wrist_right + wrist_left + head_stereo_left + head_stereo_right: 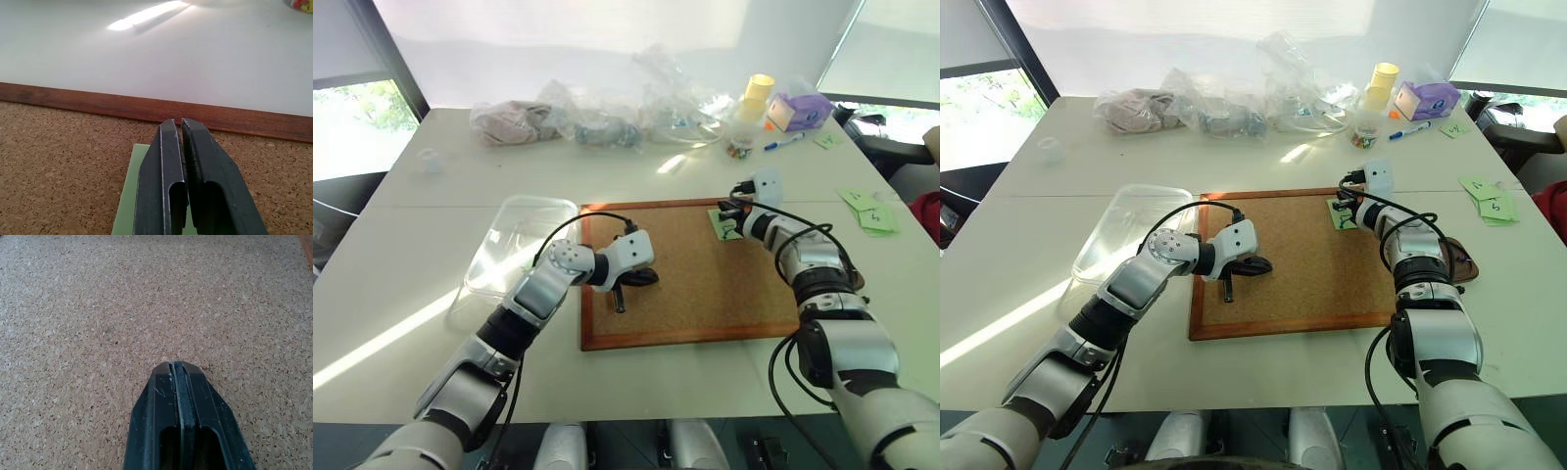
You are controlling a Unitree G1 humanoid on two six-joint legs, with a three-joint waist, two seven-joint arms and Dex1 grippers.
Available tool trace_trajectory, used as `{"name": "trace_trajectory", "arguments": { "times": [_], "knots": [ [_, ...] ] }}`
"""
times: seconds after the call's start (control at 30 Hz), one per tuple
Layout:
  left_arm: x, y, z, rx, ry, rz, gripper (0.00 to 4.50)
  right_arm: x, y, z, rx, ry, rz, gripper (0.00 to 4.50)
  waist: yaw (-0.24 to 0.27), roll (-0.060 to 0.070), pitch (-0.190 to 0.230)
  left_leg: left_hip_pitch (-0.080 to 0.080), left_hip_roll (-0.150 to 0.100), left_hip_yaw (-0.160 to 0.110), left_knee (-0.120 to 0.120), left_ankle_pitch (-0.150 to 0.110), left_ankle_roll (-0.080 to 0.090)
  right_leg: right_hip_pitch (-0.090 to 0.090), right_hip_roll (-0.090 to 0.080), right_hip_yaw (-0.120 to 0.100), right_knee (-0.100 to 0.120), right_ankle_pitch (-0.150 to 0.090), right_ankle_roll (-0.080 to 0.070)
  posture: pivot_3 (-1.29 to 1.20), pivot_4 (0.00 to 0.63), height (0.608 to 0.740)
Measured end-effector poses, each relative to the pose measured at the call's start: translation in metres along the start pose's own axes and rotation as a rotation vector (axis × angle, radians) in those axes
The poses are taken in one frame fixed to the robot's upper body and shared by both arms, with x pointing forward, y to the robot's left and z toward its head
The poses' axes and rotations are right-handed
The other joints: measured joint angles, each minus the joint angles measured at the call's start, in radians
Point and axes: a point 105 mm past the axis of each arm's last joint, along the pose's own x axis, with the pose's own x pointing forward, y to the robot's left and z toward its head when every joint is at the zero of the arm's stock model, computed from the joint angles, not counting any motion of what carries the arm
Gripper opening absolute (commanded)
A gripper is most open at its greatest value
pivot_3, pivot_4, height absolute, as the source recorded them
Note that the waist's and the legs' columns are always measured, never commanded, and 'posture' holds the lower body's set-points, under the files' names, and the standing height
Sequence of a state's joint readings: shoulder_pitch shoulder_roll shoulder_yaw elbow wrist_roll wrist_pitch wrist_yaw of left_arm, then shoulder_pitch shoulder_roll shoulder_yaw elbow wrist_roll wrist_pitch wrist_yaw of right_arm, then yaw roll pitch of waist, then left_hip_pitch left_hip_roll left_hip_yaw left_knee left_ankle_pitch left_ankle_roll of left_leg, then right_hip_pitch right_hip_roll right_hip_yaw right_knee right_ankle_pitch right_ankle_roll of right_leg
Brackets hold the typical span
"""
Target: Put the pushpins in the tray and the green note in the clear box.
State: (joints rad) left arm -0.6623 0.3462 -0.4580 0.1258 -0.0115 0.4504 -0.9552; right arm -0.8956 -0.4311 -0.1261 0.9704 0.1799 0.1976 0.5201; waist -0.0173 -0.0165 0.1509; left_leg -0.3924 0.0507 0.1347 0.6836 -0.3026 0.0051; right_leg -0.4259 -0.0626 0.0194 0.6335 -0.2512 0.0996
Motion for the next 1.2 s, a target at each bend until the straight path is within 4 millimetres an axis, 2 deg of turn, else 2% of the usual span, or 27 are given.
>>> {"name": "trace_trajectory", "arguments": {
  "times": [0.5, 0.73, 0.8, 0.9, 0.97, 1.07, 1.2],
  "knots": [
    [0.001, 0.0, 0.0, -0.007, 0.001, -0.005, 0.0, -0.003, -0.006, 0.008, -0.045, -0.104, -0.066, 0.06, 0.001, 0.0, 0.0, 0.0, 0.0, 0.0, 0.0, 0.0, 0.0, 0.0, 0.0, 0.0, 0.0, 0.0, 0.0, 0.0, 0.15, 0.737],
    [0.001, 0.0, 0.0, -0.008, 0.001, -0.006, 0.0, -0.009, -0.005, 0.009, -0.128, -0.159, -0.084, 0.06, 0.001, 0.0, 0.0, 0.0, 0.0, 0.0, 0.0, 0.0, 0.0, 0.0, 0.0, 0.0, 0.0, 0.0, 0.0, 0.0, 0.15, 0.737],
    [0.001, 0.0, 0.0, -0.008, 0.0, -0.007, 0.0, -0.015, -0.009, 0.017, -0.128, -0.213, -0.115, 0.06, 0.003, 0.0, 0.0, 0.0, 0.0, 0.0, 0.0, 0.0, 0.0, 0.0, 0.0, 0.0, 0.0, 0.0, 0.0, 0.0, 0.15, 0.737],
    [0.002, -0.001, 0.001, -0.009, -0.003, -0.008, 0.0, -0.04, -0.019, 0.039, -0.118, -0.334, -0.176, 0.06, 0.005, 0.0, 0.0, 0.0, 0.0, -0.001, 0.0, 0.0, 0.0, 0.0, -0.001, 0.0, 0.0, 0.0, 0.0, 0.0, 0.15, 0.737],
    [0.003, -0.002, 0.001, -0.009, -0.007, -0.011, 0.0, -0.066, -0.029, 0.043, -0.138, -0.372, -0.23, 0.06, 0.01, 0.0, 0.0, -0.001, 0.0, -0.001, 0.0, 0.0, 0.0, 0.001, -0.001, 0.0, 0.0, 0.0, 0.0, 0.0, 0.15, 0.737],
    [0.002, -0.001, 0.001, -0.007, -0.004, -0.01, 0.0, -0.109, -0.052, 0.023, -0.133, -0.331, -0.351, 0.06, 0.007, 0.001, 0.0, 0.0, 0.0, -0.002, 0.0, -0.002, 0.002, 0.001, -0.001, 0.0, -0.001, 0.0, 0.0, 0.0, 0.15, 0.737],
    [0.001, 0.0, -0.001, -0.001, 0.001, -0.007, 0.0, -0.158, -0.08, -0.025, -0.062, -0.194, -0.516, 0.06, 0.003, 0.001, -0.001, 0.001, 0.0, -0.002, 0.0, -0.003, 0.005, 0.001, -0.001, 0.002, -0.001, -0.001, -0.001, 0.0, 0.15, 0.737]
  ]
}}
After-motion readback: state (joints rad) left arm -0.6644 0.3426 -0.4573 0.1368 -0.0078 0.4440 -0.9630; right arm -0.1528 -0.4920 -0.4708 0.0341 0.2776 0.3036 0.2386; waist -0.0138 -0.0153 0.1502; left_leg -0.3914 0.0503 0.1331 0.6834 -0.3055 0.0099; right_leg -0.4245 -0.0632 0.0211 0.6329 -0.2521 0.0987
